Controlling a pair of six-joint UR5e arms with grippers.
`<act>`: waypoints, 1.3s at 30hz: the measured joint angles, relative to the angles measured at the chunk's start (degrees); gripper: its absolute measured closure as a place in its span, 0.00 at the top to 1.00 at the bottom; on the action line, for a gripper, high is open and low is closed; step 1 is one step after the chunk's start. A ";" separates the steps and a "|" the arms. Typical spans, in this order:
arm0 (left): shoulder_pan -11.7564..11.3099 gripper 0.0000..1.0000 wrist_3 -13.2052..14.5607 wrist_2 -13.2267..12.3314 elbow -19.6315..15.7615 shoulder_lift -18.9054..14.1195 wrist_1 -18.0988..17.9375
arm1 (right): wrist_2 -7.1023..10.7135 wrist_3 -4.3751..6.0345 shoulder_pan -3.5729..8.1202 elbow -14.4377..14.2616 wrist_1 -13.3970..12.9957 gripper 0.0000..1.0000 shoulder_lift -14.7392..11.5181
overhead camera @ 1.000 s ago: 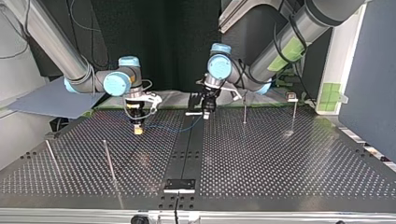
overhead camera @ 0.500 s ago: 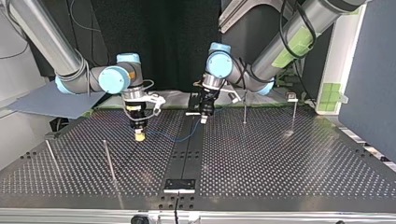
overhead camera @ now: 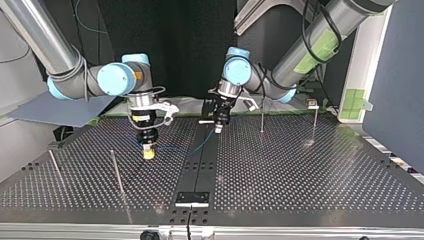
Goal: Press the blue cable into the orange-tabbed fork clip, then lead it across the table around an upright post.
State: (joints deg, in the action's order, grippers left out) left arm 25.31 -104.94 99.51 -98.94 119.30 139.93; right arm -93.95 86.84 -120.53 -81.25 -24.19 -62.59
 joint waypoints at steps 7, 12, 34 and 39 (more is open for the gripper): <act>-0.44 0.01 -3.99 -1.39 0.00 0.00 0.00 | 0.24 0.59 -0.32 0.92 0.06 0.00 -1.84; -0.68 0.01 -6.80 -2.55 0.06 0.00 -0.15 | 0.27 0.74 -0.51 2.16 0.27 0.00 -2.35; -0.74 0.01 -18.61 -6.57 11.11 0.00 1.99 | 0.40 5.14 1.28 3.13 0.54 0.00 -6.95; -0.33 0.01 -19.02 -6.77 13.62 0.00 2.68 | 0.42 5.32 1.92 3.14 0.56 0.00 -7.10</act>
State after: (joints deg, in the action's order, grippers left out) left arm 24.98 -123.95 92.74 -85.33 119.30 142.61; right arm -93.53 92.17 -118.60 -78.10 -23.64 -69.69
